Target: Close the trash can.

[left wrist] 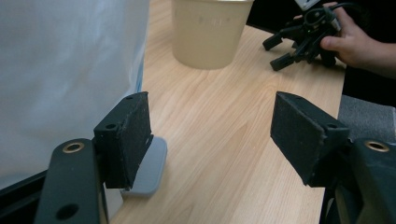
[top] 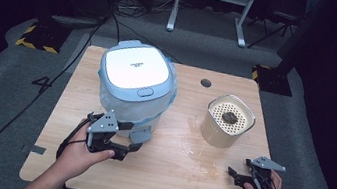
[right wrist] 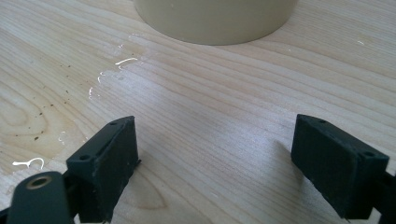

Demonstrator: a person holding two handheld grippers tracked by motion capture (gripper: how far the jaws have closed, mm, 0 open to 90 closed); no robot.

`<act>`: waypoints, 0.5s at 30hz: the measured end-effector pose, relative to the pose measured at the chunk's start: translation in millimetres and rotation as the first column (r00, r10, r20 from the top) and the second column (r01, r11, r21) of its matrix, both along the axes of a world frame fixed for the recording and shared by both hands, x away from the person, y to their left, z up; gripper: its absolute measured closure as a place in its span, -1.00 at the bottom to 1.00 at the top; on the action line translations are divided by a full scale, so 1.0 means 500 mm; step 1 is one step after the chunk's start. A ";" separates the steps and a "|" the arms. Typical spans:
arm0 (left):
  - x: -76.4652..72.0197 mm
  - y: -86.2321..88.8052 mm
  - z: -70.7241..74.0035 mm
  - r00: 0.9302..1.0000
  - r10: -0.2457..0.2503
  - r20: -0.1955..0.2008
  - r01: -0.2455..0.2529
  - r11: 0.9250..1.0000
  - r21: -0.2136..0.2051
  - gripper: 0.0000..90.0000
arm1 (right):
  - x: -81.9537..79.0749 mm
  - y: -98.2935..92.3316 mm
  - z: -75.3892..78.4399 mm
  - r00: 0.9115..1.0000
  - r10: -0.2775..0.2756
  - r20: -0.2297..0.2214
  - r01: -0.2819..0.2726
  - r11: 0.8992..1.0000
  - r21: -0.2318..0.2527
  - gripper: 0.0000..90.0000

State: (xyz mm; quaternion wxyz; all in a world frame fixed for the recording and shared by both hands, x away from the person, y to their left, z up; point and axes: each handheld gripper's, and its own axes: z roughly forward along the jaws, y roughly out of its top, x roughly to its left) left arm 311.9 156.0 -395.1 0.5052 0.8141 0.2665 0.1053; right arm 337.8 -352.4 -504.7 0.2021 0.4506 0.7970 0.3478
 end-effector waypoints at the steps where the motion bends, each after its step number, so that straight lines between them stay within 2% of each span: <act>1: 0.000 0.001 -0.011 1.000 0.004 -0.004 -0.004 1.000 0.002 -0.36 | 0.000 0.000 0.000 1.000 0.000 0.000 0.000 1.000 0.000 -0.67; 8: 0.007 0.011 -0.089 0.997 0.058 -0.042 -0.056 0.997 0.056 -0.44 | 0.000 0.000 0.000 1.000 0.000 0.000 0.000 1.000 0.000 -0.67; 15: 0.013 0.017 -0.140 0.993 0.088 -0.078 -0.081 0.993 0.087 -0.51 | 0.000 0.000 0.000 1.000 0.000 0.000 0.000 1.000 0.000 -0.67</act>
